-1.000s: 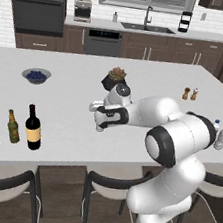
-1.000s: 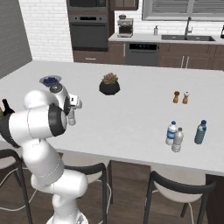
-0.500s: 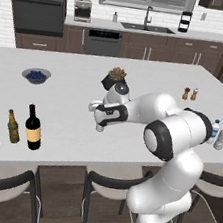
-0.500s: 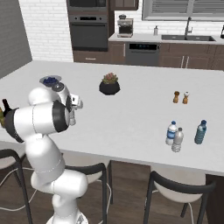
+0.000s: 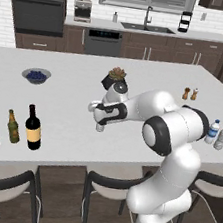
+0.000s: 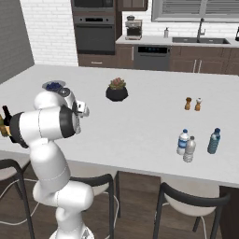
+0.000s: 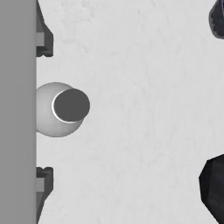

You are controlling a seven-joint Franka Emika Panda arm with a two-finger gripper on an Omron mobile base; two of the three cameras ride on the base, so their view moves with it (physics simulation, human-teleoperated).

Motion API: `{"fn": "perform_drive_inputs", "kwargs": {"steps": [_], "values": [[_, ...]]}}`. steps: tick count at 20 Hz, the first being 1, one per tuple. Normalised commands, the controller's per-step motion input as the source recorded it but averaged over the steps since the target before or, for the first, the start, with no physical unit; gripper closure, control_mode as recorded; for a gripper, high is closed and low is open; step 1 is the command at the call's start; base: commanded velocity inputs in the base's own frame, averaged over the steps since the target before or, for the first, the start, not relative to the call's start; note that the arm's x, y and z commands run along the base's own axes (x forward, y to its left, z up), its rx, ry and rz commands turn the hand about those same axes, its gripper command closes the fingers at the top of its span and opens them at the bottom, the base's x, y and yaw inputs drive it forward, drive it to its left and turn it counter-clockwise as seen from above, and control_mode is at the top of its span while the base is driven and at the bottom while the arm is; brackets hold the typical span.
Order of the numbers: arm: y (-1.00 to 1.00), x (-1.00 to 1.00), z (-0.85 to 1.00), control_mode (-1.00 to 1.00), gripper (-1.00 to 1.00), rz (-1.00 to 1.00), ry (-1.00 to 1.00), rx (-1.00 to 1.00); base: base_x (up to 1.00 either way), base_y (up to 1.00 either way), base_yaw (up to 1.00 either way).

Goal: Move the plastic bottles in the middle to the plastics group, and the glass bottles in the middle to the glass group.

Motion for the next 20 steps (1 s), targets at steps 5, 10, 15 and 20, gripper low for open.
{"fn": "perform_drive_inputs", "kwargs": {"steps": [5,10,15,20], "values": [[0.04,0.02,-0.10,-1.00,-1.00,0.00,0.02,0.00,0.00,0.00,0.00],[0.01,0.11,-0.02,-1.00,-1.00,0.00,0.00,0.00,0.00,0.00,0.00],[0.00,0.13,-0.07,-1.00,-1.00,0.00,0.00,0.00,0.00,0.00,0.00],[0.01,0.09,-0.11,-1.00,-1.00,0.00,0.00,0.00,0.00,0.00,0.00]]}}
